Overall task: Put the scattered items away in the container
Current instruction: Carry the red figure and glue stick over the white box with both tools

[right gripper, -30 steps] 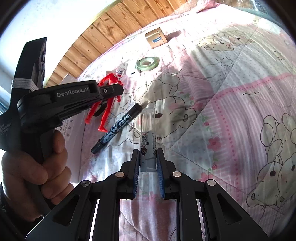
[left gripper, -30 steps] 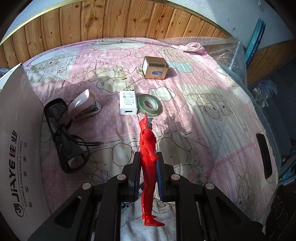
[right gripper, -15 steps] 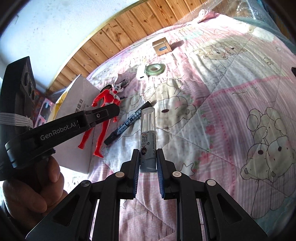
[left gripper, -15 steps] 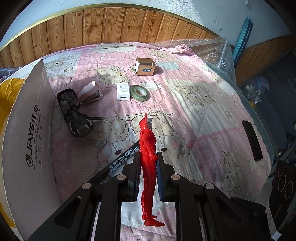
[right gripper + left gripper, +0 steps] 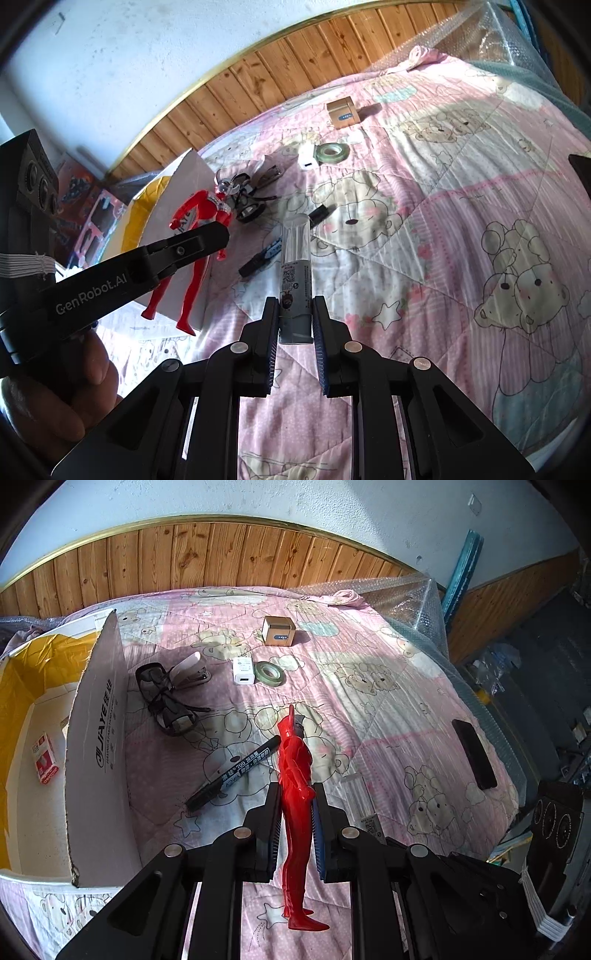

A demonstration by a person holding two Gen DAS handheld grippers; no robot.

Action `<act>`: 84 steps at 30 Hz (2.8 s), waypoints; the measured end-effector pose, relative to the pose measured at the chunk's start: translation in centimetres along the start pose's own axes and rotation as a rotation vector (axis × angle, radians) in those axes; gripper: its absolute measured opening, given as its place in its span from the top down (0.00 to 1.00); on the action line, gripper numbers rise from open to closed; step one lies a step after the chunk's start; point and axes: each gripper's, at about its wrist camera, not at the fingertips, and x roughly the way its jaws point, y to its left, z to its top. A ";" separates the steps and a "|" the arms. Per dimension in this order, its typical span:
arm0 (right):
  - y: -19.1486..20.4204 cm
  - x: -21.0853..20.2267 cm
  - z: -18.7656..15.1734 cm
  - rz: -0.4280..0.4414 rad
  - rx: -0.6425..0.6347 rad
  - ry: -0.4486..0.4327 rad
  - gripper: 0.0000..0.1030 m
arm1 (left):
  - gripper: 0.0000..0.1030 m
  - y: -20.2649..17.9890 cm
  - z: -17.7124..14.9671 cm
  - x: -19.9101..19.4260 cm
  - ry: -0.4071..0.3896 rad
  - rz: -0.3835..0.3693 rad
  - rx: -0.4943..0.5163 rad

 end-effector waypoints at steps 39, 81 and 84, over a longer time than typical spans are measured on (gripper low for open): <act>8.8 -0.5 -2.0 -0.022 -0.169 0.001 0.82 | 0.84 7.2 -2.7 -10.5 -0.176 -0.028 -0.124; 16.6 3.8 1.3 0.089 -0.323 0.043 0.82 | 0.84 15.2 -0.7 -13.0 -0.189 0.319 -0.193; 17.3 4.0 1.6 0.099 -0.335 0.044 0.82 | 0.84 15.7 -0.6 -12.8 -0.178 0.326 -0.201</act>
